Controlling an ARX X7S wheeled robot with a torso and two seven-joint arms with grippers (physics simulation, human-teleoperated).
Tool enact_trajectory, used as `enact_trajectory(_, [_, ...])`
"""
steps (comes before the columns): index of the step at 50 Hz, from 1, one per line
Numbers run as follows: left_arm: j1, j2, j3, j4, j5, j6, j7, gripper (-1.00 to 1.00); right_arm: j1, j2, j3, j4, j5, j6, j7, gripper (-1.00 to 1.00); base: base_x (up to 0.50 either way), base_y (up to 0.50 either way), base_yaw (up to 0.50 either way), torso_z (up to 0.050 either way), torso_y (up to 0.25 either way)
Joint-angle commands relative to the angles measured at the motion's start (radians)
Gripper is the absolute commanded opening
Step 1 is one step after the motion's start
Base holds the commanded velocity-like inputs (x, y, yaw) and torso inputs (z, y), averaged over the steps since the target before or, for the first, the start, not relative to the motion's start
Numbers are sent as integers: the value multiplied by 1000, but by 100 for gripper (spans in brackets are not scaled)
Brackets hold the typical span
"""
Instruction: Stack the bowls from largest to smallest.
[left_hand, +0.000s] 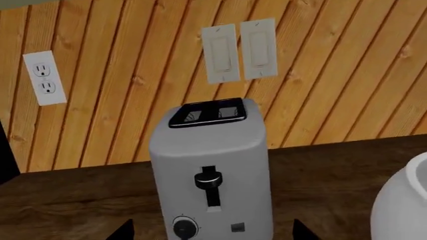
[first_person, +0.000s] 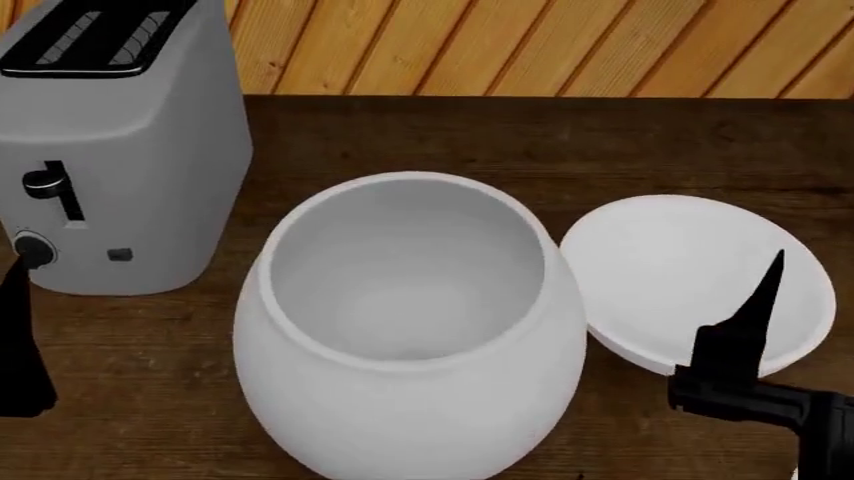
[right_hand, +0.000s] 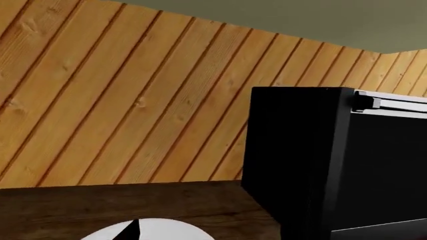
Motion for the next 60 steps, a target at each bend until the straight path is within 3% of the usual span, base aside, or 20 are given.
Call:
enact_trajectory(1, [0,4,-2,6,-24,-22,0,100,103,40,61,-29,65,228,6,100,0,0,0,0,0])
enact_trajectory(3, [1,5,2,6,-27,-22,1,100,153,105,-14,-7,75,322,-16,100,0,0,0,0,0])
enact_trajectory(5, [-1,5,4,0,-30,-22,3,100,218,89,17,67,78,332,-6,100,0,0,0,0,0])
enact_trajectory(14, [-5,-2,-10,17,-52,-40,7,100,534,201,-194,373,137,468,-151,100,0,0,0,0,0])
enact_trajectory(20, [6,-10,3,13,-57,-30,17,100,724,207,-317,603,132,549,-197,100,0,0,0,0,0])
enact_trajectory(22, [7,-24,13,23,-53,-32,15,100,774,233,-426,669,79,491,-197,100,0,0,0,0,0])
enact_trajectory(23, [1,-18,-2,30,-66,-46,16,100,790,198,-366,714,108,512,-206,100,0,0,0,0,0])
enact_trajectory(30, [13,-25,15,15,-56,-24,15,100,919,167,-493,1060,60,460,-263,100,0,0,0,0,0])
enact_trajectory(33, [16,-26,22,11,-55,-20,13,100,955,159,-502,1148,48,448,-267,100,0,0,0,0,0])
enact_trajectory(35, [15,-24,20,7,-59,-18,16,100,967,182,-607,1172,24,426,-318,100,0,0,0,0,0])
enact_trajectory(36, [16,-23,17,-2,-57,-11,17,100,976,163,-533,1215,39,452,-288,100,0,0,0,0,0])
enact_trajectory(50, [25,-27,39,-8,-54,-1,8,100,1123,109,-683,1638,-41,304,-365,100,0,0,0,0,0])
enact_trajectory(60, [22,-30,56,-8,-52,-1,-3,100,1082,93,-689,1709,-22,279,-416,100,0,0,0,0,0])
